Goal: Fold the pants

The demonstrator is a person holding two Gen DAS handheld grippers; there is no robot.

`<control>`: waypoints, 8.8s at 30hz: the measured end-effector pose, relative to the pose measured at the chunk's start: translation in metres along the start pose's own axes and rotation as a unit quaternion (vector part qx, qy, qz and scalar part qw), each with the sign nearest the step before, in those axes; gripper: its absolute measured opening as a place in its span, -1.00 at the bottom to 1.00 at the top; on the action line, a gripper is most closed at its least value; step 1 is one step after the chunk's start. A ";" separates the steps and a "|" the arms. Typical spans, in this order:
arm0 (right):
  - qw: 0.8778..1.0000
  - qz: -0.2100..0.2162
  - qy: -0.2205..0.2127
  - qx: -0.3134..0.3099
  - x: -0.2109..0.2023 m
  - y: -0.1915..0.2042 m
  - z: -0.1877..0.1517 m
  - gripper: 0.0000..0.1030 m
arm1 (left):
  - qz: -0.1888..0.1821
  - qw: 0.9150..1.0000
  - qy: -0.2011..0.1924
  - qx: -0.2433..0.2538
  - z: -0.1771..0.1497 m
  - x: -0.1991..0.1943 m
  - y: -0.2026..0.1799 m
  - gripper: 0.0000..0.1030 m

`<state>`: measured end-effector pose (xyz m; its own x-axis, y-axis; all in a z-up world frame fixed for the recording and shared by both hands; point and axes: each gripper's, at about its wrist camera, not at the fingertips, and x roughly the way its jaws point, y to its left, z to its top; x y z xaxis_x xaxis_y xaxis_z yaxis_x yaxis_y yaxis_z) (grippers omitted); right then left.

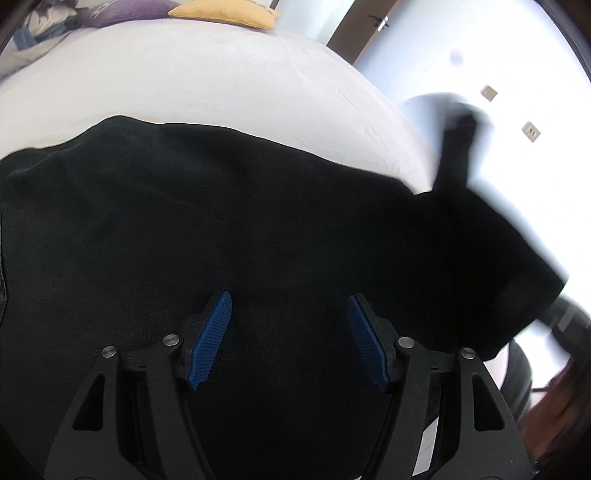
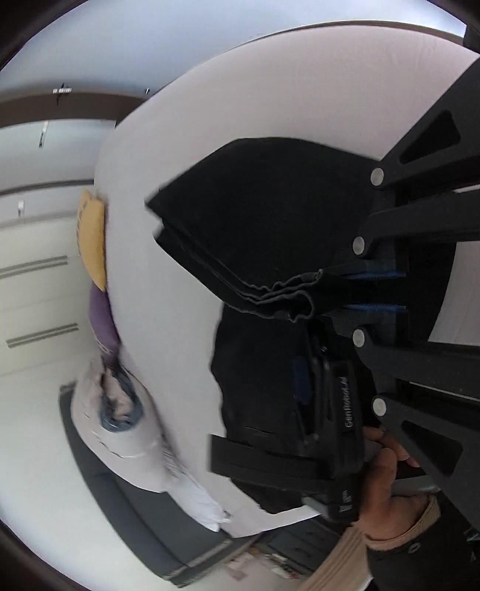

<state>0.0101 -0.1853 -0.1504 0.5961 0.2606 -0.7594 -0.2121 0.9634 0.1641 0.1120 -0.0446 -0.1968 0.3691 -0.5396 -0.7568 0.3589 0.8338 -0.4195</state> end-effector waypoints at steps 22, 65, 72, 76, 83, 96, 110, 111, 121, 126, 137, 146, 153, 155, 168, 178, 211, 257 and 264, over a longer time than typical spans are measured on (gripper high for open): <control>0.989 -0.083 -0.025 -0.122 0.015 0.056 -0.023 -0.81 | -0.188 0.959 0.061 -0.201 0.026 -0.014 0.031 0.66; 0.973 0.066 0.066 -0.213 0.119 0.170 -0.016 -0.48 | -0.043 0.985 0.077 -0.151 0.013 -0.069 0.153 -0.77; 0.972 0.209 0.074 -0.081 0.069 0.081 -0.005 -0.15 | 0.095 0.992 0.020 -0.081 0.020 -0.116 0.125 -0.73; 0.981 0.181 0.049 -0.041 0.054 0.028 0.011 -0.15 | 0.118 0.993 -0.004 -0.024 0.019 -0.116 0.084 -0.73; 0.973 0.222 0.011 0.067 0.056 -0.060 0.046 -0.16 | 0.129 0.990 0.060 0.017 0.000 -0.078 0.066 -0.73; 0.907 0.304 0.072 0.282 0.160 -0.136 0.030 -0.68 | 0.207 0.975 0.053 0.066 -0.019 -0.068 0.053 -0.73; 0.918 0.332 0.137 0.168 0.076 -0.077 -0.048 -0.67 | 0.193 0.979 0.043 0.054 -0.024 -0.076 0.057 -0.73; 0.919 0.335 0.131 0.162 0.072 -0.078 -0.041 -0.65 | 0.192 0.979 0.043 0.053 -0.024 -0.077 0.058 -0.73; 0.900 0.362 0.096 0.223 0.145 -0.100 0.049 -0.44 | 0.176 0.983 0.038 0.042 -0.025 -0.078 0.070 -0.73; 0.898 0.357 0.118 0.228 0.155 -0.078 0.006 -0.56 | 0.163 0.986 0.032 0.032 -0.026 -0.081 0.077 -0.73; 0.895 0.386 0.133 0.183 0.077 -0.015 -0.063 -0.50 | 0.129 0.989 -0.060 -0.045 -0.041 -0.153 0.109 -0.72; 0.889 0.396 0.079 0.215 0.071 -0.026 -0.025 -0.48 | 0.127 0.936 -0.196 -0.263 -0.103 -0.291 0.236 0.86; 0.884 0.383 0.086 0.253 0.088 -0.025 -0.025 -0.35 | 0.058 0.891 -0.250 -0.374 -0.143 -0.314 0.310 0.92; 0.884 0.379 0.088 0.258 0.088 -0.026 -0.028 -0.35 | 0.033 0.885 -0.244 -0.396 -0.148 -0.308 0.324 0.85; 0.884 0.376 0.095 0.262 0.086 -0.030 -0.033 -0.35 | -0.105 0.823 -0.275 -0.486 -0.169 -0.259 0.391 0.54; 0.883 0.386 0.095 0.251 0.087 -0.023 -0.025 -0.35 | -0.116 0.810 -0.249 -0.518 -0.169 -0.246 0.401 -0.45; 0.857 0.379 0.117 0.328 0.137 -0.032 0.014 0.60 | 0.126 0.982 -0.097 0.099 -0.069 -0.166 0.038 -0.72; 0.919 0.267 0.114 0.268 0.111 -0.102 -0.025 -0.70 | 0.119 0.953 -0.021 0.279 -0.131 -0.079 -0.059 -0.71; 0.914 0.276 0.113 0.274 0.111 -0.111 -0.025 -0.40 | 0.107 0.961 -0.016 0.256 -0.129 -0.078 -0.058 -0.57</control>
<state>0.0809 -0.2651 -0.2687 0.3263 0.7567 -0.5665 0.0253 0.5921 0.8055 -0.0484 -0.0352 -0.1780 0.5040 -0.3722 -0.7794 0.6438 0.7635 0.0517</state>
